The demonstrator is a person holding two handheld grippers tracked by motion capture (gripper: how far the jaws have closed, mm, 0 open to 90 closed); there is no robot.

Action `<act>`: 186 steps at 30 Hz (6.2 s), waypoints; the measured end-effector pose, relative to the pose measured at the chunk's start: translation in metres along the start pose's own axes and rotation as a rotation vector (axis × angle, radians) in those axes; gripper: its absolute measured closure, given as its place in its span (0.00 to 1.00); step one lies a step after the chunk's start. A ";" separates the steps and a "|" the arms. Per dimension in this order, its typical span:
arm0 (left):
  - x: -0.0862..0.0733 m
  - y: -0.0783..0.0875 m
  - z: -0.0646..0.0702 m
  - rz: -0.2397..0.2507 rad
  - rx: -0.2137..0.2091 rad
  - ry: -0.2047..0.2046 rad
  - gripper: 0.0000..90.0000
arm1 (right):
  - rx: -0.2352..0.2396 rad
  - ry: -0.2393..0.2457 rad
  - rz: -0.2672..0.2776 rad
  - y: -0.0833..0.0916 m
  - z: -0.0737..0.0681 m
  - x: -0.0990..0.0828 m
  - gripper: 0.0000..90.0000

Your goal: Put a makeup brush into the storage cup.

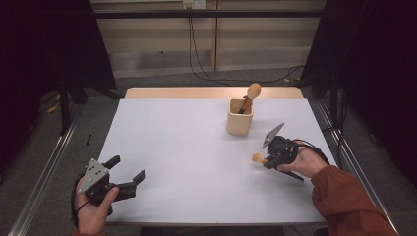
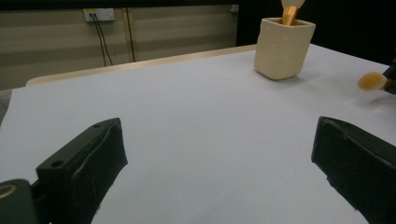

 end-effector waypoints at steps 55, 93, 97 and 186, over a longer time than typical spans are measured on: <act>-0.001 -0.001 -0.001 -0.015 0.008 -0.010 0.03 | 0.139 -0.297 0.891 0.036 0.006 -0.019 0.83; 0.000 -0.003 0.002 -0.003 -0.008 -0.006 0.03 | 0.141 -0.351 1.105 0.076 0.020 0.035 0.83; 0.000 -0.003 0.001 -0.001 -0.007 -0.004 0.03 | 0.136 -0.347 1.109 0.078 0.024 0.041 0.83; 0.001 -0.005 0.002 -0.003 -0.020 -0.016 0.03 | 0.057 -0.358 1.127 0.054 0.058 0.134 0.83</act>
Point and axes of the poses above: each handheld gripper's, and its own axes: y roughly backward along the jaws, x roughly out of its top, z roughly to its right, the point moved 2 cm from there along -y, roughly forward along the jaws, and after that the axes turned 15 degrees about -y, right-handed, at the moved point
